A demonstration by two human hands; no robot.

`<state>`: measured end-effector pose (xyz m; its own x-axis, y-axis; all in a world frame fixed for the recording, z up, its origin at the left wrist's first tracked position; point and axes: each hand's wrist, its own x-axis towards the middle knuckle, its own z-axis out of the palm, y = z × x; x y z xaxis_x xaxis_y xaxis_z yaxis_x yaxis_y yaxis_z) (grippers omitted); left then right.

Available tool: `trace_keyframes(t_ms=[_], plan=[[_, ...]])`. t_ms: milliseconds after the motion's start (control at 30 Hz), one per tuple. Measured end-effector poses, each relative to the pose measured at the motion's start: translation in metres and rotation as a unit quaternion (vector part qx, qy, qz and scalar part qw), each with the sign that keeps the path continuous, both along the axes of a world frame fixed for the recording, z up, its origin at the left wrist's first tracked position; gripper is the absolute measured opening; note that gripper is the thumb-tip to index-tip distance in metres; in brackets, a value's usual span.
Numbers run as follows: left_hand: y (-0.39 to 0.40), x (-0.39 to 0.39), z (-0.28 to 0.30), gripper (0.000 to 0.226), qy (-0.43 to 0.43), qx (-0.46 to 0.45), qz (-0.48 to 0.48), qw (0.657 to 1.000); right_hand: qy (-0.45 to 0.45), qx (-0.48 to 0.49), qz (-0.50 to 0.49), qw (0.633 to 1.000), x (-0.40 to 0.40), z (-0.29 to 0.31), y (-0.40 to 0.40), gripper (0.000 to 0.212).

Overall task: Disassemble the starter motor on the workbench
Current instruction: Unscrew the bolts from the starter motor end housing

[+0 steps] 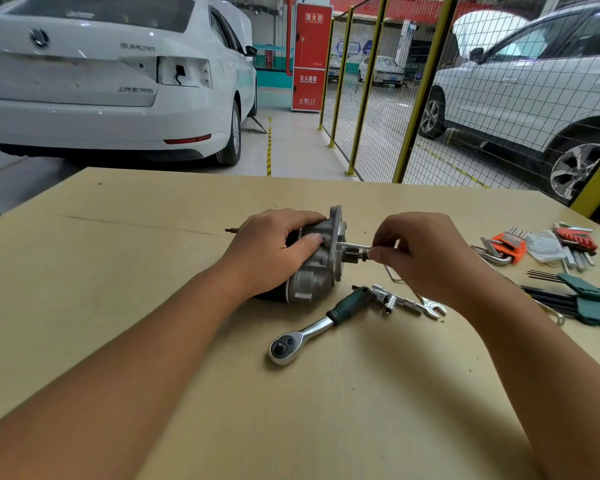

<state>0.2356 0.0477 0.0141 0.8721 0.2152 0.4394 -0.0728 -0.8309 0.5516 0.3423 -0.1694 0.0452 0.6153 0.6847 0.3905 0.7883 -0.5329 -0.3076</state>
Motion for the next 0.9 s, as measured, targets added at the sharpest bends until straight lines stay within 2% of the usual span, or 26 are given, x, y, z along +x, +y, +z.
trace_keyframes(t_ms=[100,233,400,500,600,733,800,900], plan=[[0.0001,-0.0003,-0.0002,0.050,0.000,-0.002,-0.001,1.000,0.012,0.013,0.017,1.000,-0.0021,0.0012,-0.0011,0.004],[0.0009,0.0005,-0.0006,0.050,0.000,-0.001,0.001,1.000,0.000,-0.007,0.032,0.999,-0.0012,0.0022,0.0003,0.017],[0.0013,0.0003,-0.0016,0.050,-0.001,-0.004,0.000,1.000,-0.012,0.009,0.027,1.000,-0.0035,-0.0004,0.0015,0.005],[0.0015,0.0009,-0.0016,0.050,0.002,-0.003,0.000,1.000,-0.030,0.010,0.020,0.999,-0.0045,-0.0011,0.0025,0.007],[0.0022,0.0012,-0.0023,0.048,-0.001,-0.008,-0.003,1.000,-0.010,0.031,0.024,0.999,-0.0034,-0.0025,0.0008,0.015],[0.0026,0.0022,-0.0009,0.047,-0.004,-0.021,-0.004,1.000,0.003,0.061,0.037,0.997,-0.0049,-0.0019,0.0015,0.007],[0.0027,0.0024,-0.0012,0.047,-0.004,-0.019,-0.006,1.000,0.009,0.055,0.036,0.998,-0.0038,-0.0021,0.0025,0.017],[0.0037,0.0029,-0.0033,0.048,-0.008,-0.015,-0.007,1.000,0.012,0.026,0.025,0.999,-0.0014,-0.0027,0.0036,0.016]])
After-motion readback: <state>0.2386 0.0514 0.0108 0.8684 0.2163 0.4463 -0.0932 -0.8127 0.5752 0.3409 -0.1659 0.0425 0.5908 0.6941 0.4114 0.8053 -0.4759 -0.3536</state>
